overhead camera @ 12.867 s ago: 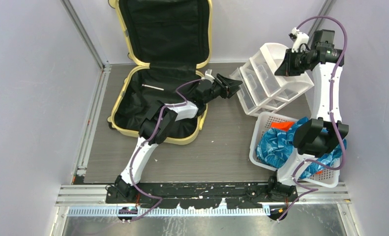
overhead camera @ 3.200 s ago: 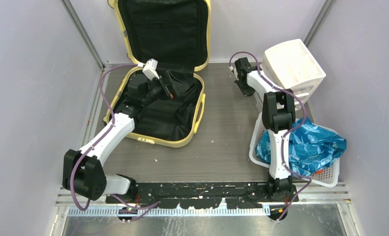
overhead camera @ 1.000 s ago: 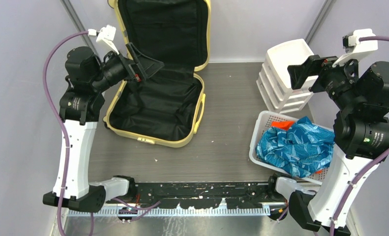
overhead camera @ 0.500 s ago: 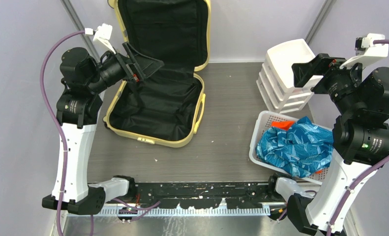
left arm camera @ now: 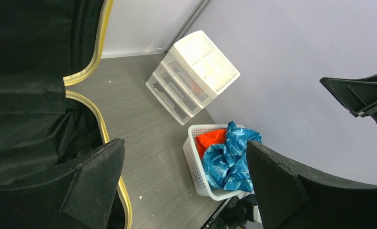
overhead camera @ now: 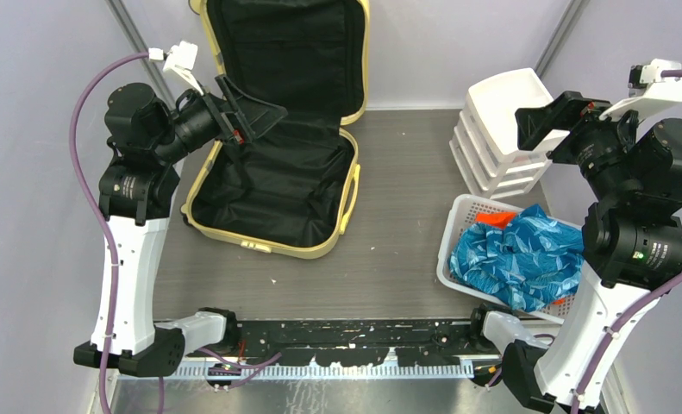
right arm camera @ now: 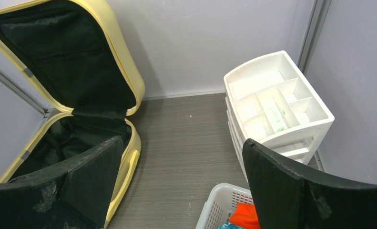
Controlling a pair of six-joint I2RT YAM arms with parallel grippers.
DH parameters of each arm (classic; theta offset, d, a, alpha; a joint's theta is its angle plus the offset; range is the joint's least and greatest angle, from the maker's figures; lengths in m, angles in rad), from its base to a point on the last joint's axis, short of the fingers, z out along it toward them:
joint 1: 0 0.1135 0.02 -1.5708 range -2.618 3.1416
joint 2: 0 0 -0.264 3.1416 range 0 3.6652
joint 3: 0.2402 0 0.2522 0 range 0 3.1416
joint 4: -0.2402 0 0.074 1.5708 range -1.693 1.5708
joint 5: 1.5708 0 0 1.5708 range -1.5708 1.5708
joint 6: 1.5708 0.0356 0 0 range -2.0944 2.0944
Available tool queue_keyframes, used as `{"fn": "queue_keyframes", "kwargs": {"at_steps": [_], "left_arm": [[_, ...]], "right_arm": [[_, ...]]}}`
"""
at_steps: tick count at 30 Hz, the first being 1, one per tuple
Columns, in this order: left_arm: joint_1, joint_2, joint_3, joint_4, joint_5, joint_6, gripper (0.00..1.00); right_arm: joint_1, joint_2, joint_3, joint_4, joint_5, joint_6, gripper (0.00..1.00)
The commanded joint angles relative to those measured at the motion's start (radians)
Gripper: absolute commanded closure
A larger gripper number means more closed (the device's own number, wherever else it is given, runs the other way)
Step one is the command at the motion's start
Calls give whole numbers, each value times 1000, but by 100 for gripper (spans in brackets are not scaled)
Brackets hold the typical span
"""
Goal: Open, take out, and arrange the luggage
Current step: Reset both arms
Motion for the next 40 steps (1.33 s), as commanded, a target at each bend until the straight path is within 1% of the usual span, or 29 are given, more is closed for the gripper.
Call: {"fn": "queue_keyframes", "kwargs": {"at_steps": [1, 22, 40], "left_arm": [[0, -17, 16, 11, 5, 29, 0], [-1, -31, 9, -10, -8, 60, 0], [0, -39, -12, -11, -9, 78, 0]], "right_arm": [[-8, 6, 4, 46, 1, 12, 0], [-19, 17, 26, 50, 15, 15, 0], [-36, 21, 21, 56, -10, 29, 1]]}}
